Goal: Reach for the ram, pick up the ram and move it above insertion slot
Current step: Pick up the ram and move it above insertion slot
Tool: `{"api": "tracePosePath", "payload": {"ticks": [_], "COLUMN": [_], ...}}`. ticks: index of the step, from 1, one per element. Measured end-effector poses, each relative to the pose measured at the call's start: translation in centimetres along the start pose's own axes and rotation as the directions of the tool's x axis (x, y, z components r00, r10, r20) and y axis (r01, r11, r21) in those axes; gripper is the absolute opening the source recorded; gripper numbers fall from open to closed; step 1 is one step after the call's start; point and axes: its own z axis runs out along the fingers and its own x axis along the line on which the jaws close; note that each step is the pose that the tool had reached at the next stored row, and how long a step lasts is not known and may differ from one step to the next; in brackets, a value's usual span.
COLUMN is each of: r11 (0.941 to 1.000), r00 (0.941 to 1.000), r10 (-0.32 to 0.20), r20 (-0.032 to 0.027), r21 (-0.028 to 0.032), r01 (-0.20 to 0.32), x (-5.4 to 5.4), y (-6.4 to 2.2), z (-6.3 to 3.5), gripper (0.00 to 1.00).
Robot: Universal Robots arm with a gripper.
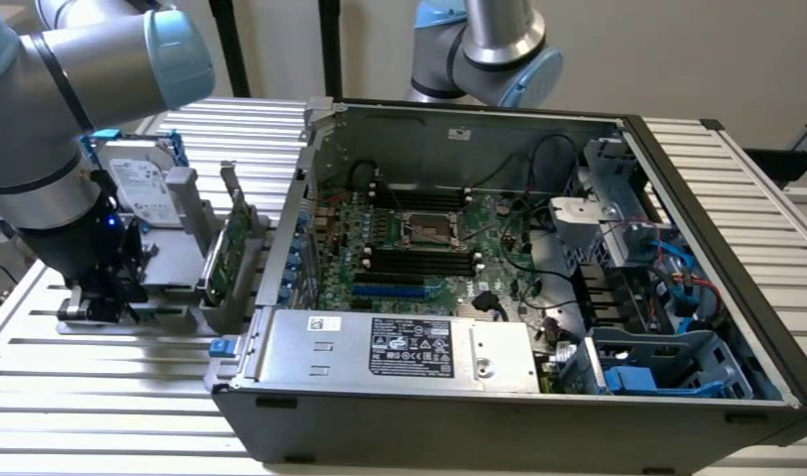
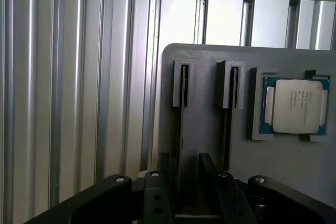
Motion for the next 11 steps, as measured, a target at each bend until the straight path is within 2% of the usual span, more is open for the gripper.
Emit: {"api": "tracePosePath", "payload": {"ticks": [6,8,11], "r11": [1.0,1.0,1.0], "r00": [1.0,1.0,1.0], "r10": [0.0,0.0,0.0], "r20": [0.0,-0.0002,-0.0001], "r21": [0.0,-0.0001,-0.0001], "r01": [0.0,0.0,0.0], "x": [0.0,0.0,0.0], "y": [0.0,0.0,0.0], "z": [0.0,0.0,0.0], "gripper": [0.35,0.22,0.16]}}
